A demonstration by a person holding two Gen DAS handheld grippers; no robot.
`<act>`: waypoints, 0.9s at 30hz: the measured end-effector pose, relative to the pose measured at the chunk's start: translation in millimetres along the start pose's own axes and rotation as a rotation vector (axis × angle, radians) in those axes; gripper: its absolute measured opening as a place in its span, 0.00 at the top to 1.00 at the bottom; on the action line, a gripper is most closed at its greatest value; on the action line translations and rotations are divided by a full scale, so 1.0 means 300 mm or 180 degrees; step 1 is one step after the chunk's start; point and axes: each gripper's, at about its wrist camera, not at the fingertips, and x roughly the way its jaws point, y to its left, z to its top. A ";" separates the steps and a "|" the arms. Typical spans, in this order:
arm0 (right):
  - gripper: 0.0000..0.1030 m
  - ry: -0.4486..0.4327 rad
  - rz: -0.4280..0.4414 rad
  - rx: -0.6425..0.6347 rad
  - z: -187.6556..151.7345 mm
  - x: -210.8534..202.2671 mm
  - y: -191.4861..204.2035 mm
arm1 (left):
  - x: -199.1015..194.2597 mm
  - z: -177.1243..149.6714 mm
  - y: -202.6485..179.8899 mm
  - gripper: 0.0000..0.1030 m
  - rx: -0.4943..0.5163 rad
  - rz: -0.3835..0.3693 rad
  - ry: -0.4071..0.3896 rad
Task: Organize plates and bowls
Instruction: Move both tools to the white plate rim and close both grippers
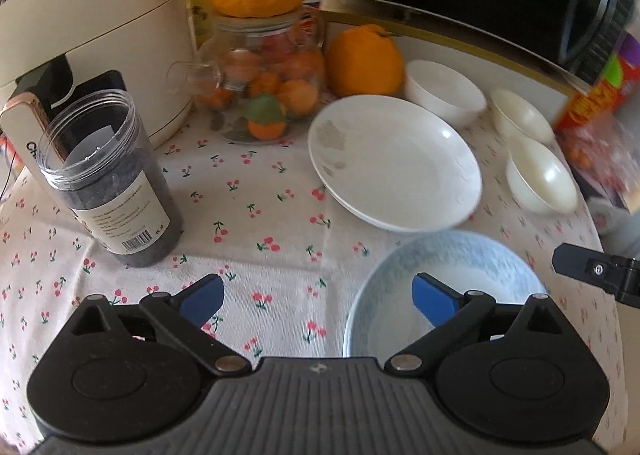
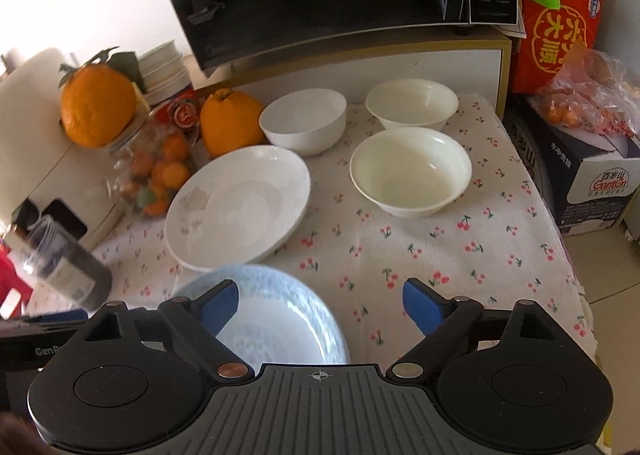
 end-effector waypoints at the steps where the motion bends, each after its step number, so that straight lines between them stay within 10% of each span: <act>1: 0.12 0.0010 0.0005 0.0031 0.006 0.010 0.002 | 0.010 0.005 0.000 0.02 -0.0032 0.0016 0.0001; 27: 0.11 0.0039 0.0153 0.0731 0.103 0.263 -0.026 | 0.206 0.119 -0.013 0.04 -0.0273 0.0044 -0.0333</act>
